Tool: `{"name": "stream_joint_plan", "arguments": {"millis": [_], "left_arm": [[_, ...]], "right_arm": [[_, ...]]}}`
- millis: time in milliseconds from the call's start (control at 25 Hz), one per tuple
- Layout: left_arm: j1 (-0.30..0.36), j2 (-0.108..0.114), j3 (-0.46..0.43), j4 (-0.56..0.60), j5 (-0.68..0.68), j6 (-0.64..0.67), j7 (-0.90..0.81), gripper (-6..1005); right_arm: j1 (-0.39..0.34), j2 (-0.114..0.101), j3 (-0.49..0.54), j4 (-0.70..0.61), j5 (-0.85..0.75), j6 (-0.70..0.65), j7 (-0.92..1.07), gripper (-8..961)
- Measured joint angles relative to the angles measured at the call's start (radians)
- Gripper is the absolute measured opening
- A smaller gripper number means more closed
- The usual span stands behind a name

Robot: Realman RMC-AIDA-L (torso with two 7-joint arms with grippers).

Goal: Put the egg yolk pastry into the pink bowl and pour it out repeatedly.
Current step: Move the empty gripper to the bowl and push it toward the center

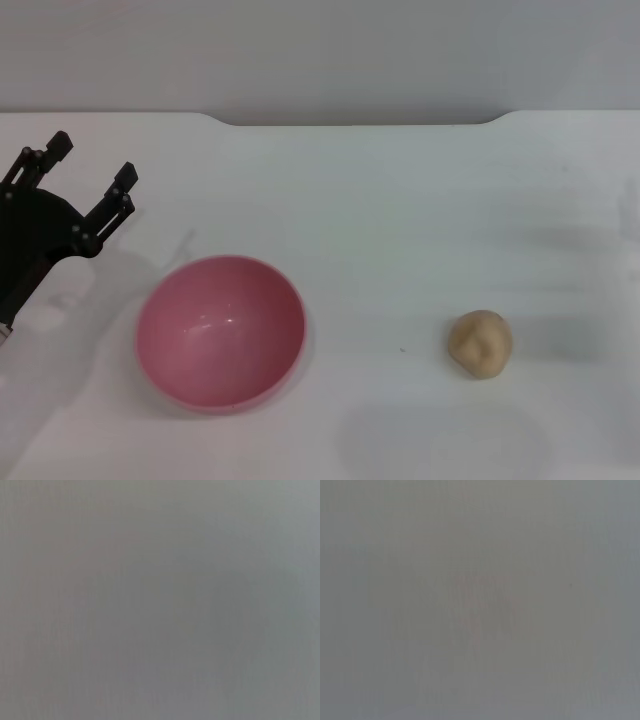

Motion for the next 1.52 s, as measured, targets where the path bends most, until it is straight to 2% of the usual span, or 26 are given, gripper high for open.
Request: {"name": "stream_joint_plan", "arguments": {"millis": [440,560,640,720,920,1040,1160,1240,1360,1520], "left_arm": [[0.000,0.000,-0.001,0.000,-0.003,0.005,-0.003,756],[-0.004,0.000,-0.020,0.009,-0.009,0.010,-0.085,756],[-0.022,0.005,-0.040,0.058,-0.009,-0.027,-0.269,756],[-0.033,0.012,-0.030,0.123,-0.001,-0.081,-0.368,756],[-0.052,0.028,0.071,0.360,0.045,-0.313,-0.639,756],[-0.059,0.050,0.143,0.532,0.190,-0.489,-0.888,757],[-0.085,0.092,0.181,0.685,0.461,-0.567,-1.253,757],[-0.104,0.118,0.179,0.765,0.626,-0.530,-1.465,757],[-0.132,0.145,0.173,0.919,0.921,-0.403,-1.785,757],[-0.167,0.155,0.163,1.138,1.291,-0.145,-2.119,757]], "right_arm": [[-0.002,0.000,0.000,0.002,0.000,0.000,0.002,454],[-0.002,0.000,0.000,0.004,0.000,0.000,0.005,454],[-0.006,0.001,0.000,0.004,0.000,-0.001,0.015,454],[-0.010,0.002,0.000,0.005,0.000,-0.001,0.027,454],[-0.018,0.003,0.000,0.006,0.000,0.000,0.032,453],[-0.019,0.003,0.000,0.006,0.000,-0.002,0.032,453],[-0.018,0.003,0.000,0.006,0.000,-0.002,0.032,453],[-0.018,0.003,0.000,0.006,0.000,0.000,0.032,453],[-0.015,0.003,0.000,0.006,0.000,0.000,0.032,453],[-0.011,0.002,0.000,0.001,0.000,0.000,0.032,453]]}}
